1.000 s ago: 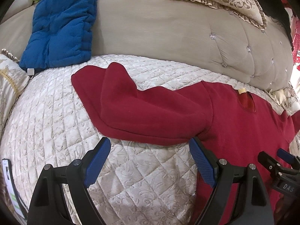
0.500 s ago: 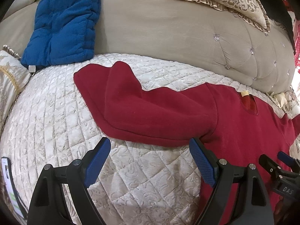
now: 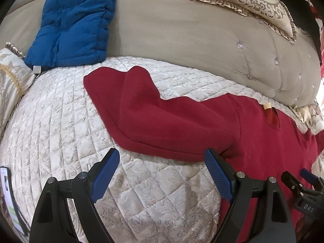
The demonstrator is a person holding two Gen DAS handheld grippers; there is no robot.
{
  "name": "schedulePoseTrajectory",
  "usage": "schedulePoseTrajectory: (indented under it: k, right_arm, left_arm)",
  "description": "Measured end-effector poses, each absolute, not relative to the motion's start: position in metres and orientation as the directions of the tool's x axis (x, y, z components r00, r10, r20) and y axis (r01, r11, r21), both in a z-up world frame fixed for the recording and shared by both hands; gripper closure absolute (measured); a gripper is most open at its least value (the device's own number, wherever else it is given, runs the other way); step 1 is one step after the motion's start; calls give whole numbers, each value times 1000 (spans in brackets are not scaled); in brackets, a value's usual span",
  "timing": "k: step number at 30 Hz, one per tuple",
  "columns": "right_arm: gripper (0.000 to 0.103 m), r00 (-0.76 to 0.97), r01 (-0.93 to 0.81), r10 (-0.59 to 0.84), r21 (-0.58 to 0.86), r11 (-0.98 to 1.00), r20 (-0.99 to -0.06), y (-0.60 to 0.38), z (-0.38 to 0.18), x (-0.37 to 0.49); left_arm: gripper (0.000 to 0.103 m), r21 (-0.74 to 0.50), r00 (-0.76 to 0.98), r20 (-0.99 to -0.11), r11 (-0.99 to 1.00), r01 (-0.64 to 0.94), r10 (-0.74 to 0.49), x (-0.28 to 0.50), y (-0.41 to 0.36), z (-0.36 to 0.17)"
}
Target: Fold small clothes
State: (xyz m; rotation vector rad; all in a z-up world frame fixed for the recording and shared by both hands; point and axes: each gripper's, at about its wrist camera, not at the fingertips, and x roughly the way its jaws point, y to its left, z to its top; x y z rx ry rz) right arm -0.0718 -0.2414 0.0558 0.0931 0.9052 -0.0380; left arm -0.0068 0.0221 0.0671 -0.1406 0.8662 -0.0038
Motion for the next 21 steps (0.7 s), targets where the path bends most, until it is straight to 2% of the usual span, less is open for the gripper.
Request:
schedulePoseTrajectory:
  k: [11,17,21]
  right_arm:
    - [0,607,70,5,59,996,-794,-242,51,-71]
    - [0,597,65,27,82,995,-802,-244,48,-70]
    - [0,596,49,47,96,994,-802,-243,47,-69]
  left_arm:
    - [36,-161,643,-763,982,-102,-59,1,47,66]
    - [36,-193,626,-780,953,-232,-5,33,100,61]
    - [49,-228,619,-784,911,-343,36,62,140,56]
